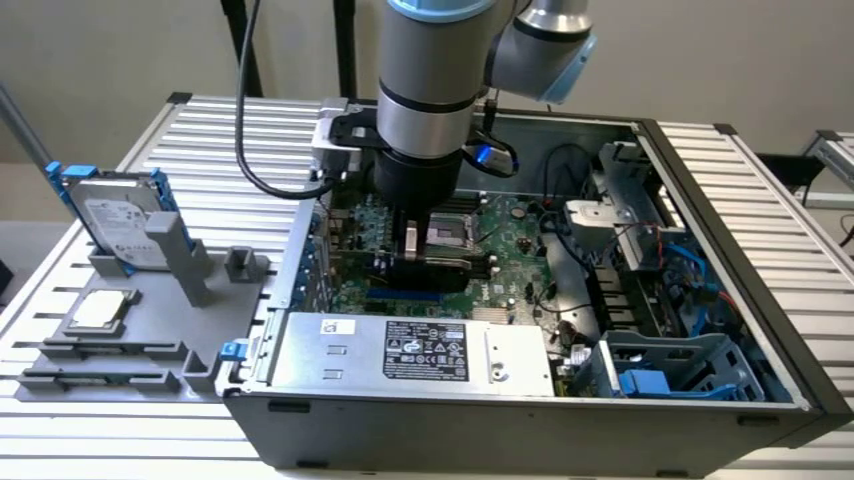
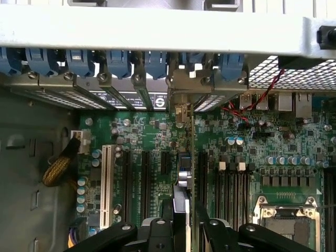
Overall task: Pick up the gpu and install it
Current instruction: 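Insert the gpu into the slot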
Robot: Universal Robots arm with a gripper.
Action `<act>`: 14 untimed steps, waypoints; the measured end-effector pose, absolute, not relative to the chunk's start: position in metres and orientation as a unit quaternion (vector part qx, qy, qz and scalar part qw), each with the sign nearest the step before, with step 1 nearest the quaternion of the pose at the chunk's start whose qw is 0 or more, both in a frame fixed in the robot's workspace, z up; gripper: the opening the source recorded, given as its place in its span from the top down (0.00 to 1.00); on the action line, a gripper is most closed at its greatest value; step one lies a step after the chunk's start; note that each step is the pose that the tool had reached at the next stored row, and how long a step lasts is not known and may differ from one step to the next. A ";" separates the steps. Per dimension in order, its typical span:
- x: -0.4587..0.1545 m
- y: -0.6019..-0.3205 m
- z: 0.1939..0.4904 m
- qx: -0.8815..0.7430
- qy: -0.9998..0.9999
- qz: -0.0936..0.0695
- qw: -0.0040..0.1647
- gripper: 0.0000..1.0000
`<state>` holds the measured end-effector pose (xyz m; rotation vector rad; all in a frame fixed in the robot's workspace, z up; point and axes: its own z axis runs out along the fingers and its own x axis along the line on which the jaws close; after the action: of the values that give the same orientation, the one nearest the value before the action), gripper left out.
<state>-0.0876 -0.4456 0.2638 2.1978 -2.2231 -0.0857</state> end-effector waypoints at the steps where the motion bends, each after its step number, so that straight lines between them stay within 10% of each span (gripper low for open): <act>1: -0.088 -0.445 0.264 0.703 -0.710 -0.027 0.007 0.73; 14: -0.088 -0.445 0.261 0.704 -0.710 -0.028 0.008 0.73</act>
<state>-0.0882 -0.4451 0.2608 2.2004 -2.2174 -0.0879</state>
